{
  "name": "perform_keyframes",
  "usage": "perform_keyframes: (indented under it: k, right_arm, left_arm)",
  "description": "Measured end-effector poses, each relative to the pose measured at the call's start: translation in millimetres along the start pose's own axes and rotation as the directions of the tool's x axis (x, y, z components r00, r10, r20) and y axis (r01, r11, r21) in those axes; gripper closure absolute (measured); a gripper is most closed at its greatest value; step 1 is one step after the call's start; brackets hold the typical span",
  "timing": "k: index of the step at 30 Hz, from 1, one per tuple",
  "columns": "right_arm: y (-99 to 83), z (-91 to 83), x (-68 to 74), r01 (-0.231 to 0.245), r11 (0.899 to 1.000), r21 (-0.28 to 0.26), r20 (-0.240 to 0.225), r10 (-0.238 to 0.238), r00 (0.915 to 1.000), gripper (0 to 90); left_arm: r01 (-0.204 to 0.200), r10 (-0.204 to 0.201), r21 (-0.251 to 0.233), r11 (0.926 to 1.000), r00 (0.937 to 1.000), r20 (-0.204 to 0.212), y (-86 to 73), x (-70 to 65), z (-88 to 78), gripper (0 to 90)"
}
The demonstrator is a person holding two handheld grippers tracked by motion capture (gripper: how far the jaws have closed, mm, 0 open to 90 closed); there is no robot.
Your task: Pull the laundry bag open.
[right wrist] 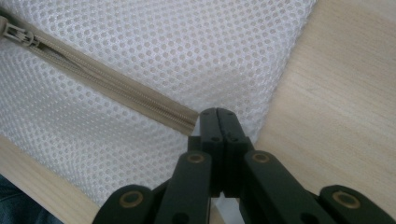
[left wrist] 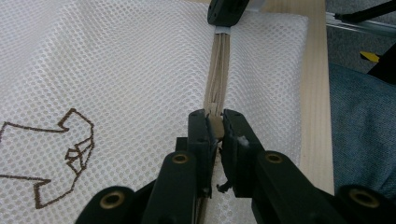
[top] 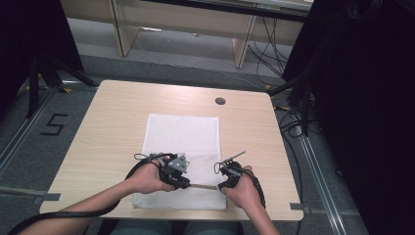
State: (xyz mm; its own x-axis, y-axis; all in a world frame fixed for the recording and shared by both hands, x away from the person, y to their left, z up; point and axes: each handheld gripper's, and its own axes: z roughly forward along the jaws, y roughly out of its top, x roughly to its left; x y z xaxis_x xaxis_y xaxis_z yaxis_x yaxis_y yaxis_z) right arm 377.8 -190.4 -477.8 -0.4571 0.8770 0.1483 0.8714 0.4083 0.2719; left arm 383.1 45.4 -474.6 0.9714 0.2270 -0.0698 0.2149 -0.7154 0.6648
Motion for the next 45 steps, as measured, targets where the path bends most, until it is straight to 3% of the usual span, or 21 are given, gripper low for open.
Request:
perform_keyframes:
  k: [1,2,3,6,10,12,15,16,28,30,34,45]
  right_arm:
    - [-0.1,0.0,0.0,0.0,1.0,-0.001,-0.001,0.0,1.0,90.0]
    - [-0.1,0.0,0.0,0.0,1.0,0.0,0.0,0.0,1.0,90.0]
    - [-0.1,-0.1,-0.1,0.003,1.0,0.003,0.001,-0.003,1.0,90.0]
    - [-0.1,0.0,0.1,0.0,1.0,0.001,0.001,0.0,1.0,90.0]
    - [-0.1,-0.1,-0.2,0.005,1.0,0.0,-0.002,-0.005,1.0,90.0]
    - [-0.2,-0.1,-0.3,0.005,1.0,0.001,-0.001,-0.005,1.0,90.0]
    - [-0.2,-0.2,-0.3,0.006,1.0,0.002,0.0,-0.006,1.0,90.0]
    - [-0.2,-0.2,-0.2,0.006,1.0,0.002,-0.001,-0.006,1.0,90.0]
    - [-0.4,-0.1,-0.5,0.002,1.0,-0.001,-0.001,-0.002,1.0,90.0]
    - [-0.3,0.0,-0.4,0.003,1.0,-0.001,-0.002,-0.003,1.0,90.0]
    - [-0.4,-0.1,-0.5,0.002,1.0,-0.002,0.001,-0.002,1.0,90.0]
    - [-0.5,-0.2,0.1,0.004,1.0,0.0,0.003,-0.004,1.0,90.0]
  left_arm:
    - [0.009,-0.009,0.009,0.9999,1.0,-0.004,-0.5,-0.8,0.1,81.8]
    - [-0.011,0.011,0.005,0.9999,0.9999,-0.003,-0.6,0.3,-0.4,81.8]
    - [0.008,-0.008,-0.002,1.0,1.0,0.004,-1.4,-0.2,-0.5,81.8]
    - [0.012,-0.012,0.003,0.9999,0.9999,-0.002,-2.8,-0.5,-1.5,81.8]
    - [-0.004,0.004,0.006,1.0,1.0,-0.007,-3.3,0.4,-2.6,81.8]
    - [0.015,-0.015,-0.005,0.9999,0.9999,0.001,-3.8,0.1,-3.1,81.8]
    - [-0.007,0.007,-0.002,1.0,1.0,-0.001,-3.4,0.8,-3.4,81.8]
    - [0.011,-0.011,-0.002,0.9999,0.9999,-0.001,-3.8,-0.1,-3.2,81.8]
    - [-0.006,0.006,0.004,1.0,1.0,-0.005,-6.3,1.7,-6.7,81.8]
    - [0.021,-0.021,-0.003,0.9998,0.9998,0.0,-7.8,1.2,-7.2,81.8]
    - [0.004,-0.004,-0.003,1.0,1.0,-0.003,-8.6,1.8,-8.1,81.8]
    - [0.005,-0.005,-0.007,1.0,1.0,-0.001,-9.5,1.2,-7.9,81.8]
